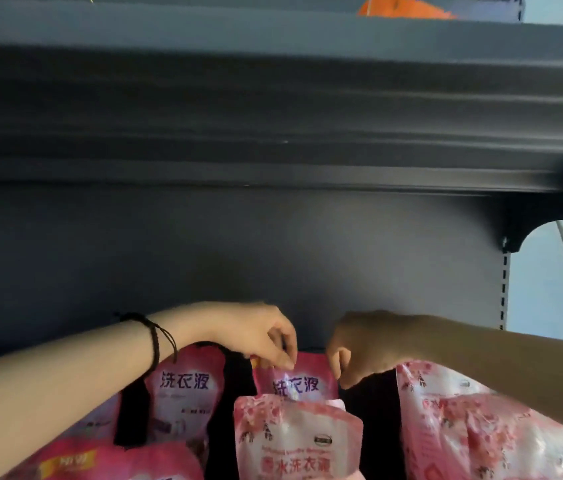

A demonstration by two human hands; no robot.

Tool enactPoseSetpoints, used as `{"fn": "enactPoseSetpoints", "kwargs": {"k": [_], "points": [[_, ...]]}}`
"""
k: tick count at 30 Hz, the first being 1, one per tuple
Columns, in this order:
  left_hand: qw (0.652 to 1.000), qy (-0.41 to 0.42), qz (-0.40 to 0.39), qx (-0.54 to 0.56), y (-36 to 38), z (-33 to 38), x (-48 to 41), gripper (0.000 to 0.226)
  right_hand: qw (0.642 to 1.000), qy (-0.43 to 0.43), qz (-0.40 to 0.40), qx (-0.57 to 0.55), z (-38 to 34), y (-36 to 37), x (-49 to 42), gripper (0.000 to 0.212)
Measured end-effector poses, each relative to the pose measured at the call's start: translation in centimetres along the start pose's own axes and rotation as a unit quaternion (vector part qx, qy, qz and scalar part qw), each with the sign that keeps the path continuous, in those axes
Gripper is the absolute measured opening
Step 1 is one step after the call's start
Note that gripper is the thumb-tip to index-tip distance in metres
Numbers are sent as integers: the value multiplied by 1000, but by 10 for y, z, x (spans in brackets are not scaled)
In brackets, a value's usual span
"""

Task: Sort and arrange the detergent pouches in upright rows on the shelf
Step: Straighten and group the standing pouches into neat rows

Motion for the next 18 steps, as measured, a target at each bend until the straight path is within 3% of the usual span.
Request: {"fn": "enactPoseSetpoints", "kwargs": {"k": [8,13,18], "points": [[996,-26,-49,63,18,-32,-35,11,994,-35,-47,-93,1,39,-43,16],[994,-48,-59,76,31,-43,-39,19,992,-78,-25,-95,-3,35,-44,15],[994,-59,-57,69,39,-46,-37,27,990,-53,42,-122,8,11,-40,19]]}}
Point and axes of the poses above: each hand's wrist, its own x-axis away from the middle knuckle, its own y-axis out of the palm, z = x × y, the point moved 10 cm from there along -x, towards the middle knuckle, and after that the axes turned 7 degrees about x, right-handed, at the moved point
